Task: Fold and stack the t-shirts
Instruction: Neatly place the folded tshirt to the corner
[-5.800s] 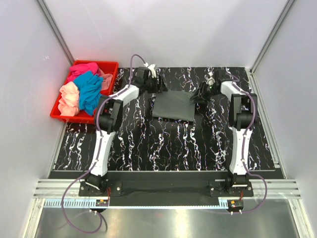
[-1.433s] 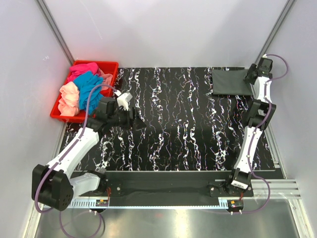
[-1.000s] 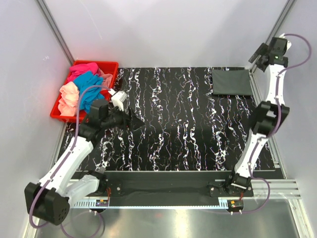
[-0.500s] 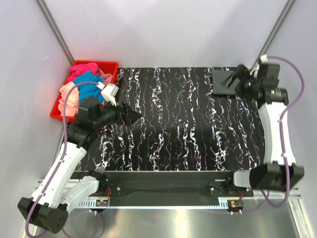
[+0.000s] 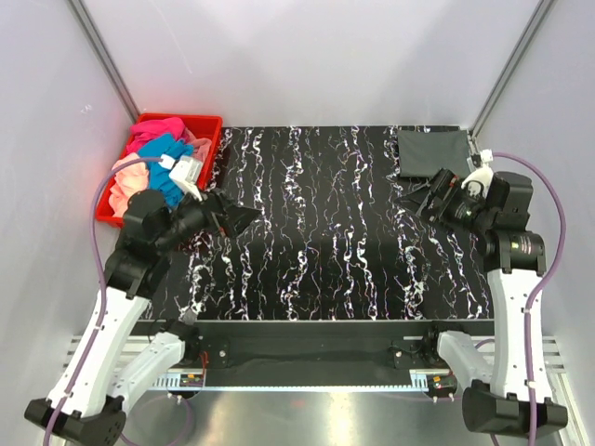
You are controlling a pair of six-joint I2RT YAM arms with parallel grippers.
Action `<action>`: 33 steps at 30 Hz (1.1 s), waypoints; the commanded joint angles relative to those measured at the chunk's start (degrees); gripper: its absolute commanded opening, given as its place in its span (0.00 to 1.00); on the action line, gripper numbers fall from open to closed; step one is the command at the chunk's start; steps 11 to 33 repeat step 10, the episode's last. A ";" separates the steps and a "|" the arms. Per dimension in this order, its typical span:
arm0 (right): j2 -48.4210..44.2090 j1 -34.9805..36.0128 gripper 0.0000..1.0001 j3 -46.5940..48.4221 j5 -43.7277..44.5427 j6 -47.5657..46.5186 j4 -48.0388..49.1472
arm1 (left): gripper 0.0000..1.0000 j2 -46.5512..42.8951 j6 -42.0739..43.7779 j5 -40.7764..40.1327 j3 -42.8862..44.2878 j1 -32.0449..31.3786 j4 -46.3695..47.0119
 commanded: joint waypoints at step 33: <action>-3.82 0.31 1.00 -1.46 0.36 2.25 4.38 | 0.99 -5.80 1.22 -0.66 -1.12 -0.24 -2.17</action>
